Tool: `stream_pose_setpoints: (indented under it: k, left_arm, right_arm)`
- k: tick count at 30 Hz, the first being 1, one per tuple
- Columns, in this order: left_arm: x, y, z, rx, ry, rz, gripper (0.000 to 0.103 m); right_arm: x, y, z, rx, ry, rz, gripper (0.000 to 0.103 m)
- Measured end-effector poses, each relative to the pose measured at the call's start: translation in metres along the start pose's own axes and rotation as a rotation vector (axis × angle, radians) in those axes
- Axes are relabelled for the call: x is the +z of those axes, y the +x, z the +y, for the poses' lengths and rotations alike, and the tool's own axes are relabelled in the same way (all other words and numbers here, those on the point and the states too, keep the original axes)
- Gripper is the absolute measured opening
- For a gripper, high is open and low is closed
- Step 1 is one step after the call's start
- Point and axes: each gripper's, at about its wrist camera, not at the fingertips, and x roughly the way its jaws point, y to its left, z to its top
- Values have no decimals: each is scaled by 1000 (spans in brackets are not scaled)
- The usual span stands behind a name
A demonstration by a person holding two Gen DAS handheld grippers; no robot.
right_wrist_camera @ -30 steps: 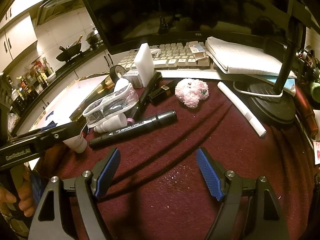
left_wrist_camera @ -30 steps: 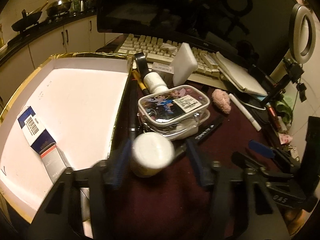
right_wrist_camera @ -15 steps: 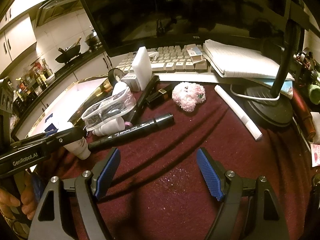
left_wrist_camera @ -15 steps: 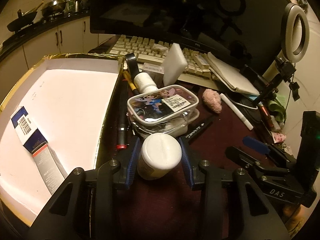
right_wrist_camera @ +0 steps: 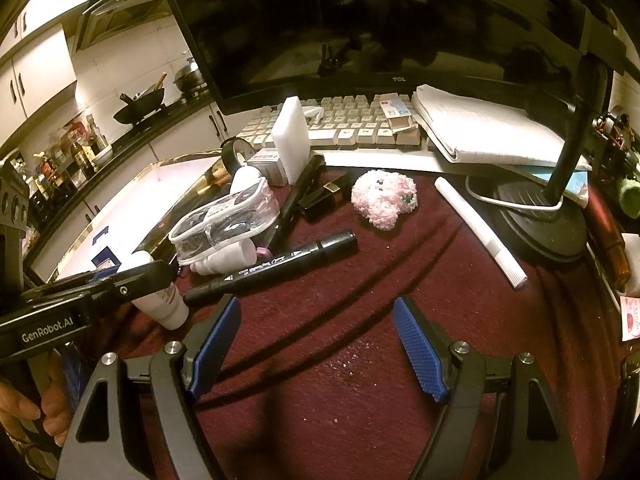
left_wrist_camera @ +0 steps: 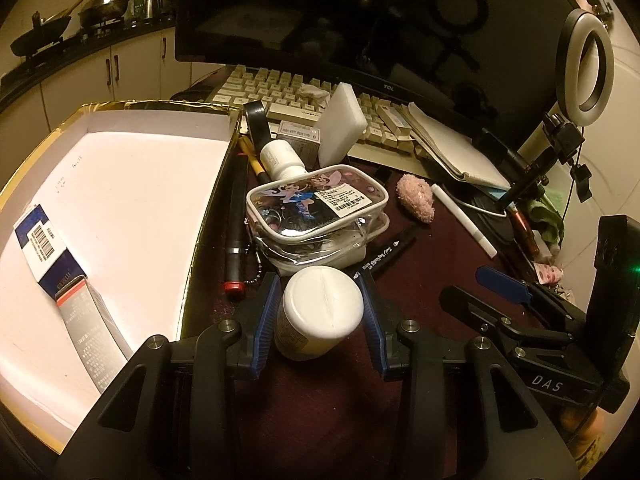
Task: Organize objects
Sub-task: 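Grasp the white round jar with the left gripper while the right gripper grasps the black marker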
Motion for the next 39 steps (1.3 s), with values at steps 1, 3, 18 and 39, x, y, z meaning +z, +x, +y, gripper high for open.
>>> stream_pose_setpoints:
  k: [1,3,18,39]
  left_arm:
    - [0,0,0,0,-1,0,39]
    - [0,0,0,1,0,0,39]
    - [-1,3,2,-6,-8,7,39]
    - [3,16,-10,-161,21,67,39]
  right_arm:
    - [0,0,0,0,-1,0,79]
    - [0,0,0,0,-1,0,79]
    - [4,4,4,1,-13,8,79]
    - [11,0,-5,-12,0,-19,79]
